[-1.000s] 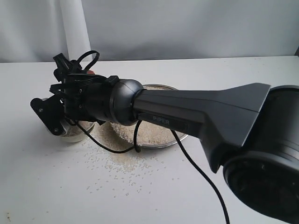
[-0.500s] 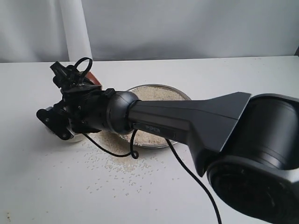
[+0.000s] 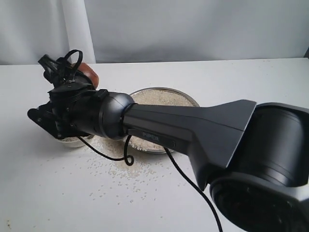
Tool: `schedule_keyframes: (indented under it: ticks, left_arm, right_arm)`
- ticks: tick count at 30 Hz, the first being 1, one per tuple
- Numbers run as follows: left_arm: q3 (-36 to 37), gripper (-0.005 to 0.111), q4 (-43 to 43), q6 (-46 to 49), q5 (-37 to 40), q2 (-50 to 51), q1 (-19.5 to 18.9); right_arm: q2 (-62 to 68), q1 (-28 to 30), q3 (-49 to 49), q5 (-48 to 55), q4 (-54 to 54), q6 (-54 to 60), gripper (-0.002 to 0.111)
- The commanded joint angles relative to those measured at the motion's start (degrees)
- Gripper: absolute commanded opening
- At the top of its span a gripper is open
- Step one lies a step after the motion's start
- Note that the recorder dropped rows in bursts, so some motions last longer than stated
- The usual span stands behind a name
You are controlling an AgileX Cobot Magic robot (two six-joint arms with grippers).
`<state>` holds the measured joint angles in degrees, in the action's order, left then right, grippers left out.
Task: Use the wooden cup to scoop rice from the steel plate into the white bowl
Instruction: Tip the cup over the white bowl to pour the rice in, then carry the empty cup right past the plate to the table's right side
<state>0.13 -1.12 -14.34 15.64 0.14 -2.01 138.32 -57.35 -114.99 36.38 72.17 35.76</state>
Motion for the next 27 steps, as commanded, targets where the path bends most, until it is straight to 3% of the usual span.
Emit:
schedule_keyframes:
  ticks: [1,8,18,24,27]
  left_arm:
    - [-0.13,0.0,0.09,-0.22,-0.35,-0.14,0.27]
    - [-0.13,0.0,0.09,-0.22,-0.35,-0.14,0.27]
    - [-0.13,0.0,0.09,-0.22,-0.35,-0.14,0.27]
    - [-0.13,0.0,0.09,-0.22,-0.35,-0.14,0.27]
    - [-0.13,0.0,0.09,-0.22,-0.35,-0.14,0.27]
  right_arm:
    - [-0.78,-0.56,-0.47,2.85,0.09,4.81,0.0]
    - [-0.78,-0.71,-0.47,9.32,-0.01,8.77,0.0]
    - [-2.53,-1.28,-0.47,8.87,-0.96,8.09,0.0]
    - [-3.08,-1.28,-0.47,9.49,-2.3,3.2,0.0]
    - [-5.35,-1.06,-0.47,9.48,-6.06,-7.49,0.0]
